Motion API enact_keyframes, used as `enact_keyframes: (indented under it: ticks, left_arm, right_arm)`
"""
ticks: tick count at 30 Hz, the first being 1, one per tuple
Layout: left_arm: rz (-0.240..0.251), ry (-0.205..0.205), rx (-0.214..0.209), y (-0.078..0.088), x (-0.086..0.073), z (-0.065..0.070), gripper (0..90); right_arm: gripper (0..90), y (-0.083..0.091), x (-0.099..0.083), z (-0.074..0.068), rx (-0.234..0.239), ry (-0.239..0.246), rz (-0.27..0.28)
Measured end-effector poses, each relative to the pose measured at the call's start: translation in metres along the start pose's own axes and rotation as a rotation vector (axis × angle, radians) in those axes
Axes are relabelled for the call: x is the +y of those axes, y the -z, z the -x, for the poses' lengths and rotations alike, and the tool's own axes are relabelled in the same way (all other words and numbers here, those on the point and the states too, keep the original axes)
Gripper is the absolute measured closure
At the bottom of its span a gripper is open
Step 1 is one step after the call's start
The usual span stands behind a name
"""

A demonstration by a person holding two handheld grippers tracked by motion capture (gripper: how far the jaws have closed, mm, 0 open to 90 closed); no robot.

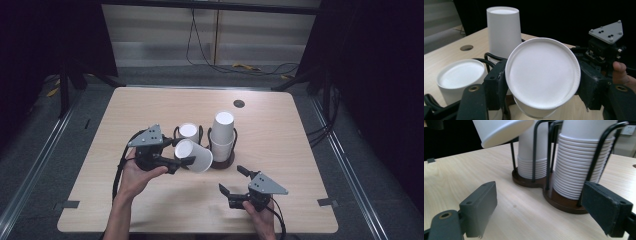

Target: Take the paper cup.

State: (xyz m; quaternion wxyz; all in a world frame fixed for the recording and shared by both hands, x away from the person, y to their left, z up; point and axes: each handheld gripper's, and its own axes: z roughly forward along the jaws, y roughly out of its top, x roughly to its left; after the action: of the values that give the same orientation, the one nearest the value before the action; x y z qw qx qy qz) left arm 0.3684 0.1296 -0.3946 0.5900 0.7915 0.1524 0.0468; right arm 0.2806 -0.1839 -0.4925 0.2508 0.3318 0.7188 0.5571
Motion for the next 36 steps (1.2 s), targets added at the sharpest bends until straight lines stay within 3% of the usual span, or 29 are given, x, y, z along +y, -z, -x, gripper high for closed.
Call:
enact_keyframes:
  ticks: [2,4,9,14,15,23,33,36]
  left_arm:
    - [-0.011,-0.002,-0.013,-0.003,-0.004,0.000,33.9]
    - [-0.021,-0.002,-0.017,-0.005,-0.007,0.001,33.9]
    - [-0.019,0.025,-0.068,-0.010,-0.015,0.000,34.0]
    - [-0.043,0.032,-0.072,-0.016,-0.022,0.001,34.0]
    - [-0.053,0.028,-0.081,-0.018,-0.024,0.002,34.0]
    - [-0.064,0.043,-0.102,-0.023,-0.031,0.003,33.9]
    - [-0.083,0.039,-0.106,-0.026,-0.035,0.003,33.8]
    - [-0.078,0.051,-0.108,-0.026,-0.037,0.002,33.8]
  right_arm:
    - [13.5,-0.001,0.001,-0.002,0.041,0.005,-0.016]
    - [13.5,-0.002,0.001,-0.002,0.049,0.008,-0.021]
    - [13.5,-0.002,0.005,-0.002,0.114,-0.026,-0.011]
    - [13.2,-0.003,0.008,-0.002,0.143,-0.037,-0.002]
    - [13.2,-0.004,0.008,-0.002,0.174,-0.035,-0.003]
    - [13.1,-0.008,0.011,-0.004,0.188,-0.030,0.001]
    - [13.1,-0.019,0.019,-0.010,0.207,0.047,0.000]
    - [13.1,-0.022,0.019,-0.011,0.235,0.066,0.014]
